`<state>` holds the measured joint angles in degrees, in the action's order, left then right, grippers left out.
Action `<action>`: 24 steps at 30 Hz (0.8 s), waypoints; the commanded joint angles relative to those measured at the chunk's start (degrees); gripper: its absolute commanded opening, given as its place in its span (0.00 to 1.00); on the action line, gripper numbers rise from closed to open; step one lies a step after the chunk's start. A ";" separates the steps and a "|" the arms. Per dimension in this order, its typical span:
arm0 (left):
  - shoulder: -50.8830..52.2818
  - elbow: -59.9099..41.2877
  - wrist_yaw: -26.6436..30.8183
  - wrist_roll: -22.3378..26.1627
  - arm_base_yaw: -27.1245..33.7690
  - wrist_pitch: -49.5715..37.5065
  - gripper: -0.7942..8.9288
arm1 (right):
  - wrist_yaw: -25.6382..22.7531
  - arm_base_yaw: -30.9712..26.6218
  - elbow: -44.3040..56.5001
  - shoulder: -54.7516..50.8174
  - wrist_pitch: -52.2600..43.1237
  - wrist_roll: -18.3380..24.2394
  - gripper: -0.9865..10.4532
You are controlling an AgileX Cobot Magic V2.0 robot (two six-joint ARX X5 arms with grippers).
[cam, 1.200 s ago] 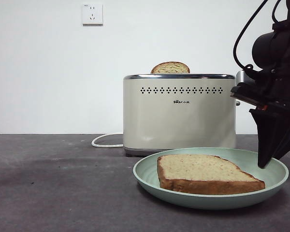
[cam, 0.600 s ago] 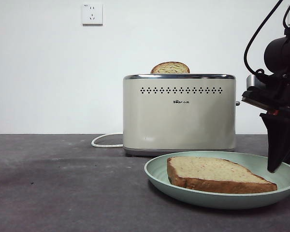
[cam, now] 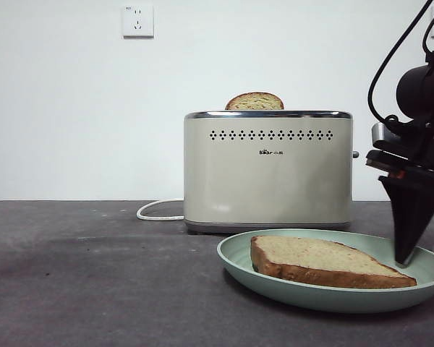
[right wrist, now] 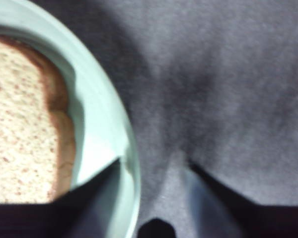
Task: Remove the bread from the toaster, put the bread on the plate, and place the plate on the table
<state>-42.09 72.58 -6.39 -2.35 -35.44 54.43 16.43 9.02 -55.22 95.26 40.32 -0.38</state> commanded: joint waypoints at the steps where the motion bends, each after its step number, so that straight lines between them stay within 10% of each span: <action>1: 0.13 0.09 -0.09 0.44 -0.20 -0.31 0.07 | 0.11 0.02 0.66 -1.20 -0.02 0.48 0.55; 14: 0.13 0.09 -0.09 0.46 -0.20 -0.31 0.07 | 10.69 6.47 0.66 -38.75 9.55 0.22 0.54; 24: 0.13 0.09 -0.11 0.46 -0.20 -0.31 0.07 | 10.67 14.82 0.66 -55.71 16.00 -0.20 0.21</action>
<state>-42.09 72.58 -6.42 -2.37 -35.44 54.43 27.03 23.51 -55.05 39.88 56.29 -0.25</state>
